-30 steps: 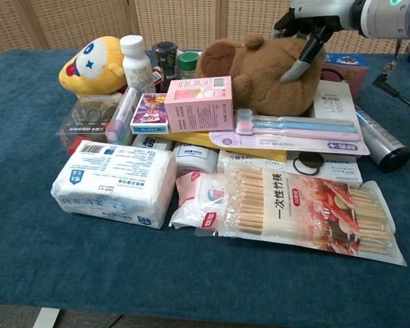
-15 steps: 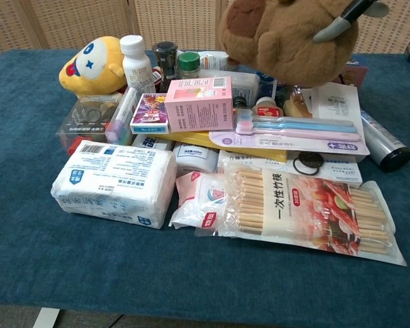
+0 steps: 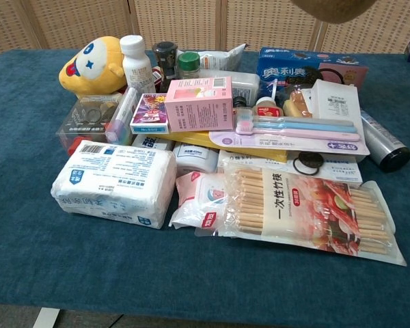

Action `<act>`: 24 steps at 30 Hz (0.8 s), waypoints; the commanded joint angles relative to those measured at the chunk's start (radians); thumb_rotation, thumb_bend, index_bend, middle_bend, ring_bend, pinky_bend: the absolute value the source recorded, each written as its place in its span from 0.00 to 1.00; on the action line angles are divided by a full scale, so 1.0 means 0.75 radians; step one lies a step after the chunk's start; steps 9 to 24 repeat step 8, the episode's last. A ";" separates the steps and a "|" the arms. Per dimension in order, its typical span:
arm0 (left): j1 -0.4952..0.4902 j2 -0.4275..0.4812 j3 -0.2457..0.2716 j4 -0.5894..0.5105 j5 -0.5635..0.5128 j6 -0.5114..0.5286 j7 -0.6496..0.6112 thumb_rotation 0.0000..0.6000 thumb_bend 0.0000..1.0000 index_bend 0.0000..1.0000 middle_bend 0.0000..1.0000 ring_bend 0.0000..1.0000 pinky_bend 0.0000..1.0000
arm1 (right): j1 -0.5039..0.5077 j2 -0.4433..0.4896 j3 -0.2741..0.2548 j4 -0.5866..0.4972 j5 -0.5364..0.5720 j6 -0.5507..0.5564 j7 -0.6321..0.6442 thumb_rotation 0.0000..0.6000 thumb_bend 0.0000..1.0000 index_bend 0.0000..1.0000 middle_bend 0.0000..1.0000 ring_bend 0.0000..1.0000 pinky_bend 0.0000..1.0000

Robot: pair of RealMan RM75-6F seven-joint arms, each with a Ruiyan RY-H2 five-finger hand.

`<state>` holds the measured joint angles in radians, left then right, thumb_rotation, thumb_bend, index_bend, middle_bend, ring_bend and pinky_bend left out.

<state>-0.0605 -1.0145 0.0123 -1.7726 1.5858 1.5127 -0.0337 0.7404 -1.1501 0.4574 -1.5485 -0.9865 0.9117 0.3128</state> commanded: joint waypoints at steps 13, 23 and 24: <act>-0.010 -0.003 -0.003 0.018 -0.008 -0.021 -0.014 0.86 0.37 0.28 0.17 0.09 0.00 | 0.010 -0.005 0.019 0.011 0.018 0.002 -0.005 1.00 0.00 0.83 1.00 1.00 0.90; -0.010 -0.003 -0.003 0.018 -0.008 -0.021 -0.014 0.86 0.37 0.28 0.17 0.09 0.00 | 0.010 -0.005 0.019 0.011 0.018 0.002 -0.005 1.00 0.00 0.83 1.00 1.00 0.90; -0.010 -0.003 -0.003 0.018 -0.008 -0.021 -0.014 0.86 0.37 0.28 0.17 0.09 0.00 | 0.010 -0.005 0.019 0.011 0.018 0.002 -0.005 1.00 0.00 0.83 1.00 1.00 0.90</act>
